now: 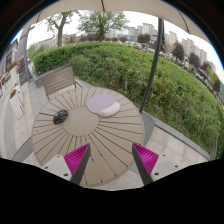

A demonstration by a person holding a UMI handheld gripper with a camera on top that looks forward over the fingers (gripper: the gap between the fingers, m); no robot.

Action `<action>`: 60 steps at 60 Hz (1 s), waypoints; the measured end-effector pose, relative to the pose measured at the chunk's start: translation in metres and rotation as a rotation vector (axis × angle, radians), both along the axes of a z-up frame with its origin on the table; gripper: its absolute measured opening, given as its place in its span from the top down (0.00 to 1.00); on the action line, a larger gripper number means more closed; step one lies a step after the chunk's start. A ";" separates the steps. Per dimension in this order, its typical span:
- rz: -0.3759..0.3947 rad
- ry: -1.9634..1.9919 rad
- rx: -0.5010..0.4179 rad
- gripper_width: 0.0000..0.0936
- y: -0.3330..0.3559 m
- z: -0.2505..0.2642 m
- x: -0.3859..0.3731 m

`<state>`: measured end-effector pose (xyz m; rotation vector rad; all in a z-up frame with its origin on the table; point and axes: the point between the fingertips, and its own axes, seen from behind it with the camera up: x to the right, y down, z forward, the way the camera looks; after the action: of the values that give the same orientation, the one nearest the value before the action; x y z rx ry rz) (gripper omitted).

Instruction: Arrange mouse

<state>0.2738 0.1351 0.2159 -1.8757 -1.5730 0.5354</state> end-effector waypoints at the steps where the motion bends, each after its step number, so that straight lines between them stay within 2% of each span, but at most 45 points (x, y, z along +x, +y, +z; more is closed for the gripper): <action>1: 0.003 -0.001 0.000 0.09 -0.001 0.000 0.000; 9: 0.002 -0.015 -0.036 0.09 -0.019 -0.011 -0.010; 24: 0.055 -0.047 -0.050 0.09 -0.073 -0.039 -0.033; 30: 0.060 -0.055 -0.074 0.08 -0.107 -0.050 -0.048; 48: 0.150 0.037 -0.068 0.09 -0.237 -0.089 -0.125; 60: 0.132 0.062 -0.090 0.08 -0.289 -0.125 -0.176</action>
<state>0.0981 -0.1543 0.0912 -1.8109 -1.6646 0.7265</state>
